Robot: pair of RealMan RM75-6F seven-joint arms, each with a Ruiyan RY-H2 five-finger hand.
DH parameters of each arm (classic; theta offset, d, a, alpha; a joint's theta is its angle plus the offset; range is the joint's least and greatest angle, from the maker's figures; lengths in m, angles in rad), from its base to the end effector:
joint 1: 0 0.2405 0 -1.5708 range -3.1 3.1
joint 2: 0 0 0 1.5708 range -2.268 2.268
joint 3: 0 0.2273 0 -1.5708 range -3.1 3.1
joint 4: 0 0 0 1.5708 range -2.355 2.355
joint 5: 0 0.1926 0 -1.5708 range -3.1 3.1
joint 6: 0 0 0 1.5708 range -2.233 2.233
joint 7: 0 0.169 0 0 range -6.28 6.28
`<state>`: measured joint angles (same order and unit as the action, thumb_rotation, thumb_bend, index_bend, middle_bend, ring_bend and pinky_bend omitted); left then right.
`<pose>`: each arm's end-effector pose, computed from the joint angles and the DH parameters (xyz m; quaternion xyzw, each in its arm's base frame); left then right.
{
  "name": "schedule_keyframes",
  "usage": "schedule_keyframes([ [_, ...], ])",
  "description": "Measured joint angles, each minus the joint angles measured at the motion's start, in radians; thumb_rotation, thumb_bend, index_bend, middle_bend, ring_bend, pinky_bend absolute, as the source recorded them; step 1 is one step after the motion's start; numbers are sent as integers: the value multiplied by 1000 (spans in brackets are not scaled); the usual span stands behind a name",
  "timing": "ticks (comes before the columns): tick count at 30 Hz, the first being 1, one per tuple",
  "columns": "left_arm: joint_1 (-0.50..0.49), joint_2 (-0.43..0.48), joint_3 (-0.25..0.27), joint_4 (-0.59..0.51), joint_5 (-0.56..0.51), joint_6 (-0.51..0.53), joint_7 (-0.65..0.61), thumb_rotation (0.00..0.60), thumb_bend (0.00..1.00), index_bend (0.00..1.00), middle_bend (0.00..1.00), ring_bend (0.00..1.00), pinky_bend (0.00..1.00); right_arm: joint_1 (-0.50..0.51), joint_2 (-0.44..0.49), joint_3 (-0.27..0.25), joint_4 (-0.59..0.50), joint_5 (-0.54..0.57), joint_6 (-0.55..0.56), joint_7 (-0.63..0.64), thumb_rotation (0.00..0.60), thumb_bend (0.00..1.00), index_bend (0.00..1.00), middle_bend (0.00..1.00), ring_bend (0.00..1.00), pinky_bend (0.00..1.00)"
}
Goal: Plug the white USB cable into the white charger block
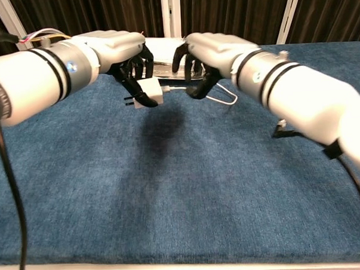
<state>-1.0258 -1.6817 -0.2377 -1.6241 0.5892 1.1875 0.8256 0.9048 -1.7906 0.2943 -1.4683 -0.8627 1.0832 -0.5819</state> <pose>-0.0385 0.3459 -0.0306 -0.7427 -0.3602 -0.3206 0.4646 -0.0382 -0.3465 -0.0473 0.7110 -0.3964 0.4071 0.4142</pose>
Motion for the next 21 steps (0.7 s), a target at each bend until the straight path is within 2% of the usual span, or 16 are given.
schedule_keyframes([
  [4, 38, 29, 38, 13, 48, -21, -53, 487, 200, 485, 481, 366, 144, -34, 75, -13, -52, -7, 14, 4, 600, 276, 35, 200, 109, 1],
  [8, 71, 62, 76, 43, 68, -74, -96, 597, 197, 388, 403, 280, 64, -74, 163, -31, -112, -21, 27, 15, 600, 272, 19, 179, 84, 0],
  [12, 95, 88, 106, 80, 66, -135, -127, 600, 188, 274, 294, 194, 31, -122, 254, -56, -173, -58, 50, 36, 600, 272, 19, 178, 83, 0],
  [16, 123, 111, 116, 93, 101, -143, -181, 600, 167, 258, 281, 188, 32, -178, 340, -86, -222, -112, 80, 73, 600, 271, 19, 179, 83, 0],
  [21, 195, 188, 133, 80, 234, -90, -291, 600, 147, 258, 283, 188, 34, -249, 447, -120, -270, -189, 116, 155, 600, 277, 22, 185, 83, 2],
])
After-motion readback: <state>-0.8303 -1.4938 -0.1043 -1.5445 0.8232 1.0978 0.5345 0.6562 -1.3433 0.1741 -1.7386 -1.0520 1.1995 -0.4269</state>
